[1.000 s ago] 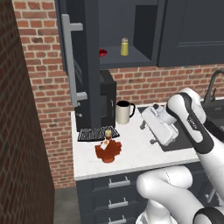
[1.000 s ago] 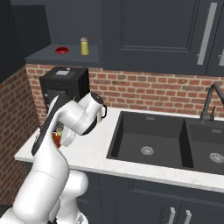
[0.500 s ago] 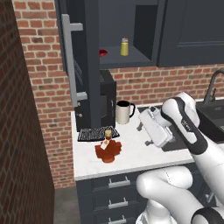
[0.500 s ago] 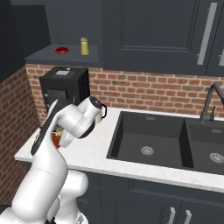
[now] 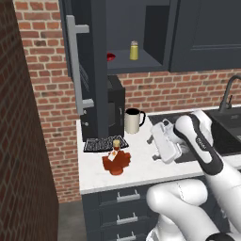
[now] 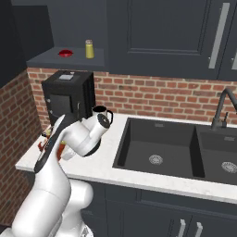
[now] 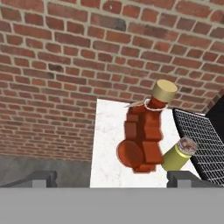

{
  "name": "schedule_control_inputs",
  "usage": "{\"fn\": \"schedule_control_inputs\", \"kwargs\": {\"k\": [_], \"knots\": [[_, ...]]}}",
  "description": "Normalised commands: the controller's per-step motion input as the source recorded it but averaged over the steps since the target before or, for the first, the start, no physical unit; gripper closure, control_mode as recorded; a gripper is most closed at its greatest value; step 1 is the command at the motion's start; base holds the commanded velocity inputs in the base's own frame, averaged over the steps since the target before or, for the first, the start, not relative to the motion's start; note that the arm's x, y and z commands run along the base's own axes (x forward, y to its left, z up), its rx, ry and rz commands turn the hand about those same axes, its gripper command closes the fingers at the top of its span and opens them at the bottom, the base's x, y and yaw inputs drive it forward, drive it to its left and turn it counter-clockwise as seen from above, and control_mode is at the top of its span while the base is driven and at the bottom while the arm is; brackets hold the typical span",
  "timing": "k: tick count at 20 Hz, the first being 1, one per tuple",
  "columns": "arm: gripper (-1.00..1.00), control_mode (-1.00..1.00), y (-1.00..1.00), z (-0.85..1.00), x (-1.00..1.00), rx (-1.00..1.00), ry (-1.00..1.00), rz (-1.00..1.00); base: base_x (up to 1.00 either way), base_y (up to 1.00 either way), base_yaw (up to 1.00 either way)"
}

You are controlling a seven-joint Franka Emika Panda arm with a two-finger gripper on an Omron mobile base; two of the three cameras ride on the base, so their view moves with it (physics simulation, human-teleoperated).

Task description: Put the shaker and condiment bottle from the counter next to their counterparts in the cabinet.

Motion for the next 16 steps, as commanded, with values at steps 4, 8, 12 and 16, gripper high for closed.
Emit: {"fn": "schedule_control_inputs", "kwargs": {"k": [4, 8, 12, 16], "knots": [[-1.00, -1.00, 0.04, -0.18, 0.38, 0.04, 0.03, 0.00, 0.00, 0.00, 0.00], [-1.00, -1.00, 0.11, -0.20, 0.44, 0.00, 0.08, 0.00, 0.00, 0.00, 0.00], [-1.00, -1.00, 0.11, -0.11, 0.36, 0.01, 0.13, 0.00, 0.00, 0.00, 0.00], [-1.00, -1.00, 0.08, -0.02, 0.25, 0.05, 0.13, 0.01, 0.00, 0.00, 0.00]]}}
